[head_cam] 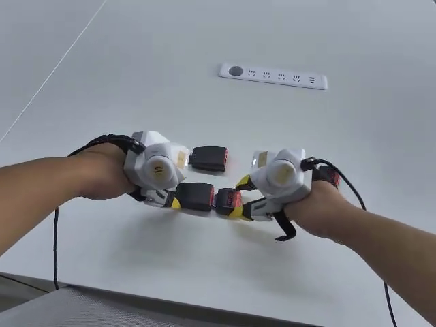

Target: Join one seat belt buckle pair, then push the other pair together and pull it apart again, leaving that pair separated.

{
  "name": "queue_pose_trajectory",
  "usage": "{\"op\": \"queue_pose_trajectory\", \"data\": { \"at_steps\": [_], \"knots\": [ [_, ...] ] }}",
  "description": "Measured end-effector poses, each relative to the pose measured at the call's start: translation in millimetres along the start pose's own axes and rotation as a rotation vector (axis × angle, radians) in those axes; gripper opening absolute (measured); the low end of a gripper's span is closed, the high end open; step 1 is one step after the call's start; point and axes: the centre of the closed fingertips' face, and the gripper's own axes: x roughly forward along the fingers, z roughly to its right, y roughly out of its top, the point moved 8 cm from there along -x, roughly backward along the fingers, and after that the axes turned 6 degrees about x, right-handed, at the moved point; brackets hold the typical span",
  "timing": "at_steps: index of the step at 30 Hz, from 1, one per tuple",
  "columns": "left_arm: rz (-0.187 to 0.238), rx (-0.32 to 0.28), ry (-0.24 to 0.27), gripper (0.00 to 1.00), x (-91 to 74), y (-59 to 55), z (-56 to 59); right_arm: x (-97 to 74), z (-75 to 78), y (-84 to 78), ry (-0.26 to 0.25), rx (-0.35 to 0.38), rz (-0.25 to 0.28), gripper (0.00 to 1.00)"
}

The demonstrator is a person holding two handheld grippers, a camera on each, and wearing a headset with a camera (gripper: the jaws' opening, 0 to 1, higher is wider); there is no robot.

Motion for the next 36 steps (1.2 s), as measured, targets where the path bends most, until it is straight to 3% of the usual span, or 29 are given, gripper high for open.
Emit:
{"op": "queue_pose_trajectory", "data": {
  "at_steps": [1, 2, 7, 13, 18, 22, 29, 33, 36],
  "knots": [
    [0.005, -0.007, 0.006, 0.36, -3.4, 0.1, -1.0, -4.6, -0.6, -0.5, 0.020, 0.051, 0.033, 0.33],
    [0.007, -0.009, 0.012, 0.36, -8.2, 0.9, -2.7, -9.0, 1.1, -2.6, 0.014, 0.069, 0.031, 0.33],
    [0.023, 0.000, 0.049, 0.36, -14.8, 10.6, -13.7, -31.0, 16.0, -14.3, -0.045, 0.071, 0.045, 0.33],
    [0.031, 0.009, 0.066, 0.40, -3.8, 18.3, -35.3, -59.7, 43.9, -41.7, -0.103, 0.057, -0.005, 0.34],
    [0.028, 0.037, 0.053, 0.40, 9.1, 26.5, -54.0, -82.4, 68.5, -66.9, -0.149, 0.076, -0.036, 0.34],
    [0.018, 0.039, 0.043, 0.40, 17.2, 26.8, -71.1, -95.1, 83.5, -88.4, -0.173, 0.082, -0.079, 0.34],
    [0.030, 0.008, 0.004, 0.42, 28.1, 22.8, -83.1, -102.6, 100.3, -109.3, -0.182, 0.116, -0.100, 0.36],
    [-0.010, 0.024, -0.028, 0.42, 32.8, 20.2, -77.1, -97.5, 107.8, -117.4, -0.166, 0.127, -0.122, 0.37],
    [-0.030, 0.039, -0.036, 0.42, 40.9, 12.9, -82.5, -89.2, 109.5, -122.4, -0.131, 0.138, -0.145, 0.37]
  ]
}}
